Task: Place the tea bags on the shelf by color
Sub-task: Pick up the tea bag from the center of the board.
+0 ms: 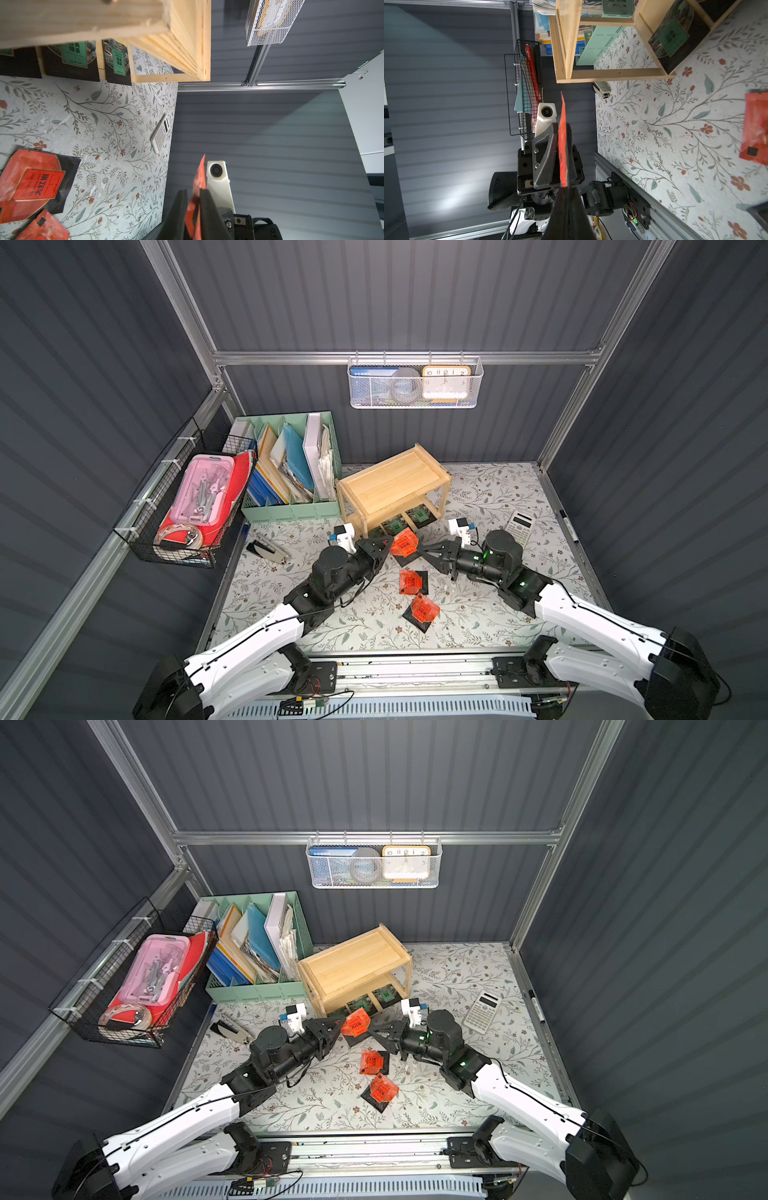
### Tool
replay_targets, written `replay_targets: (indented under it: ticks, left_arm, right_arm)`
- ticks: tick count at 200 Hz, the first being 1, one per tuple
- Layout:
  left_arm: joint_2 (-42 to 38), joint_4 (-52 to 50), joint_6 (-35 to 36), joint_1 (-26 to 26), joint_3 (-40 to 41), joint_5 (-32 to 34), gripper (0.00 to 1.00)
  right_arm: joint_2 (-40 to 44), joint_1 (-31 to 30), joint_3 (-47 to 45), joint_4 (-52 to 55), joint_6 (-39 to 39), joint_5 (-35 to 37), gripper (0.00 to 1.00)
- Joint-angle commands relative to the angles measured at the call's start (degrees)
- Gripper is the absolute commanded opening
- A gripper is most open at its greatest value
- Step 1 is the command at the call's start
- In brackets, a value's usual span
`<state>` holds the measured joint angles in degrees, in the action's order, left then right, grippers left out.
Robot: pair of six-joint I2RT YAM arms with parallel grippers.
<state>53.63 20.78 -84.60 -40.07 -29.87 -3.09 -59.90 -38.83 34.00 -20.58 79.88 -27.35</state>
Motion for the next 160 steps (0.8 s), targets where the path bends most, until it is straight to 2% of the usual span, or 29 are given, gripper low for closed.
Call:
replay_targets:
  ticks: [1, 16, 28, 48, 70, 125, 160]
  left_arm:
    - [-1.2, -2.6, 1.7, 0.4, -1.6, 0.4, 0.10]
    - [-1.4, -3.2, 1.9, 0.4, -1.8, 0.5, 0.05]
    - [-1.1, -3.1, 2.1, 0.4, -1.9, 0.4, 0.00]
    - [-0.1, -3.1, 2.7, 0.4, -2.7, -0.4, 0.00]
    - [0.8, -3.0, 3.2, 0.4, -3.5, -1.1, 0.00]
    - [0.5, -2.8, 3.2, 0.4, -3.3, -0.9, 0.00]
    - [0.5, -2.9, 3.3, 0.4, -3.4, -0.9, 0.00]
  right_arm:
    - [1.0, 0.1, 0.0, 1.6, -1.2, 1.3, 0.00]
    - [1.2, 0.1, 0.5, 2.6, -1.8, 1.8, 0.00]
    - [1.3, 0.1, 1.1, 3.6, -2.4, 2.0, 0.07]
    - [1.2, 0.1, 2.5, 5.4, -3.9, 2.5, 0.21]
    - [0.9, 0.2, 4.1, 7.4, -5.5, 2.5, 0.26]
    - [0.7, 0.3, 4.9, 8.0, -6.3, 3.0, 0.26]
    - [-0.1, 0.6, 5.9, 7.6, -6.7, 2.9, 0.17]
